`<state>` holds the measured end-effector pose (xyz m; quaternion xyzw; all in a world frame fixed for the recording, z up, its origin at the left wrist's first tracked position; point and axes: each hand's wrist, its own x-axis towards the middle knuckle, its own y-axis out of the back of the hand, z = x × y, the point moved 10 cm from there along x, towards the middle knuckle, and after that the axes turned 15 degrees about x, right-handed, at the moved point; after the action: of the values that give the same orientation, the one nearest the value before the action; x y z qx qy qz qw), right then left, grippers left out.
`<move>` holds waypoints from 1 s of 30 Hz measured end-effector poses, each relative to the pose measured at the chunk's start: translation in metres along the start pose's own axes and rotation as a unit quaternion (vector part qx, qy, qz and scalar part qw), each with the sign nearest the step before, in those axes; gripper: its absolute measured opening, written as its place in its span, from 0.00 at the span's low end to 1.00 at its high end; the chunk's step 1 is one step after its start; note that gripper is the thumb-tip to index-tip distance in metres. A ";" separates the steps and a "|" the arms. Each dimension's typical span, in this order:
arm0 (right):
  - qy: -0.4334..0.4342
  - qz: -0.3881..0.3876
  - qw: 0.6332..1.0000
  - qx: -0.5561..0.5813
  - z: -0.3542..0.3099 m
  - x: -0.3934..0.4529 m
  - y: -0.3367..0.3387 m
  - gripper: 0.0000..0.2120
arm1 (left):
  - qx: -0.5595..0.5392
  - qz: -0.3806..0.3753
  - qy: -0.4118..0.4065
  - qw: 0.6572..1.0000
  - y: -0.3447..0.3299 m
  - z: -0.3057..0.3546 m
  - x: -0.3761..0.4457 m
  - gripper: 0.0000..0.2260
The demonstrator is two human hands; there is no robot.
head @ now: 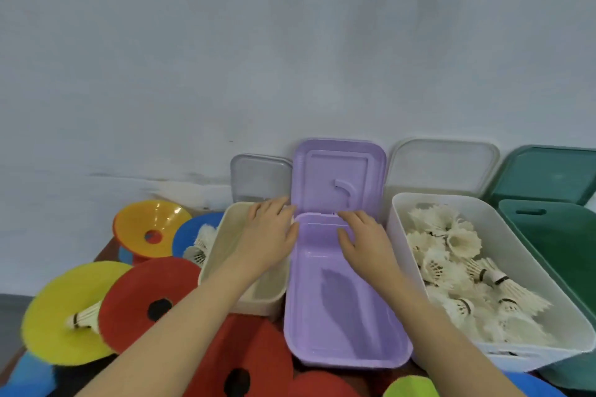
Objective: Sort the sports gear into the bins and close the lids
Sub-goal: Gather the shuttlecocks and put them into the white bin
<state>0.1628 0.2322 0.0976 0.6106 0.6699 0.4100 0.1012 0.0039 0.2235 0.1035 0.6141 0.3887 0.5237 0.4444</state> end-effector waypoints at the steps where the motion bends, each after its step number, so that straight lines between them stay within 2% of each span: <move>1: 0.003 -0.005 1.000 0.001 -0.013 0.003 -0.014 0.18 | 0.004 0.003 0.007 1.000 0.000 -0.020 -0.008 0.19; 7: 0.005 -0.042 0.999 0.032 -0.082 0.017 -0.106 0.15 | -0.017 0.001 0.029 0.999 -0.008 -0.130 -0.048 0.20; 10: 0.014 -0.047 0.998 0.042 -0.110 0.023 -0.150 0.15 | -0.026 -0.025 0.037 0.999 -0.023 -0.182 -0.063 0.26; 14: -0.011 -0.059 0.997 0.046 -0.132 0.034 -0.202 0.15 | -0.016 -0.069 0.036 0.997 -0.059 -0.241 -0.074 0.21; 16: -0.011 -0.075 0.997 0.025 -0.136 0.042 -0.226 0.16 | -0.026 -0.087 0.034 0.995 -0.073 -0.261 -0.074 0.23; 18: -0.007 -0.085 0.996 0.002 -0.137 0.054 -0.244 0.15 | -0.026 -0.110 0.023 0.993 -0.090 -0.273 -0.072 0.23; 21: -0.015 -0.104 0.993 -0.046 -0.131 0.072 -0.264 0.16 | -0.046 -0.137 0.013 0.989 -0.116 -0.280 -0.064 0.18; 30: -0.037 -0.195 0.965 -0.173 -0.097 0.115 -0.318 0.17 | -0.072 -0.193 -0.022 0.978 -0.183 -0.270 -0.025 0.16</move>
<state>-0.1601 0.3207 -0.0119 0.4559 0.6910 0.4690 0.3077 -0.2695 0.2924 -0.0627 0.5051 0.4512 0.4415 0.5885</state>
